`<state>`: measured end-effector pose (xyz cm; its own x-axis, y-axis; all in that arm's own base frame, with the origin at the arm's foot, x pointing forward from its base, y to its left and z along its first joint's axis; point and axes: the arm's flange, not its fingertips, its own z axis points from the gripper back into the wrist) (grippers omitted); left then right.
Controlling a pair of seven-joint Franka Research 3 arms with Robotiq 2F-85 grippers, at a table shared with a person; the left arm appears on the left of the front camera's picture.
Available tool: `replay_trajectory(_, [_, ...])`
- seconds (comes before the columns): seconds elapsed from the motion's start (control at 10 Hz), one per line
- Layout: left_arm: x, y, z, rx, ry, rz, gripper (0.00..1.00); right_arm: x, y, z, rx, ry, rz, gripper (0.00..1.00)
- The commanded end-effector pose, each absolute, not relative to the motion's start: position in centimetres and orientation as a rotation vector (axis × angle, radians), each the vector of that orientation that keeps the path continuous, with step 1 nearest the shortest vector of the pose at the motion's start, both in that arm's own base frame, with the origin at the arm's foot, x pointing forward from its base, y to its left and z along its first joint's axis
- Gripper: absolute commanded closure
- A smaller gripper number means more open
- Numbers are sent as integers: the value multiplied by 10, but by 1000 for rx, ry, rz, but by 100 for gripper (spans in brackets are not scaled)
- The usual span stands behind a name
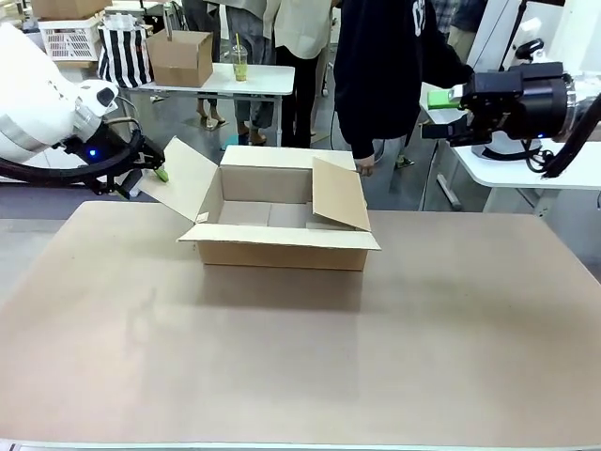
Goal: Pack the gift set into the box.
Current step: Place both hands on the side flaps of the Package Box and spread them outward.
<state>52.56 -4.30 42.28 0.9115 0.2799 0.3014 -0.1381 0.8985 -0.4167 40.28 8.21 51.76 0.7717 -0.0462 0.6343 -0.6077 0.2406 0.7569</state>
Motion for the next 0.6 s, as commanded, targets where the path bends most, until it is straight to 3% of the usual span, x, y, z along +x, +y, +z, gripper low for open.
replay_trajectory(0.0, [535, -48, 432, -313, -378, 268, 0, 404, 85, 520, 1313, -629, 410, 0])
replay_trajectory(0.3, [535, -48, 432, -313, -378, 268, 0, 403, 82, 518, 1287, -613, 419, 0])
replay_trajectory(0.5, [535, -48, 432, -313, -378, 268, 0, 461, 149, 534, 1134, -417, 481, 0])
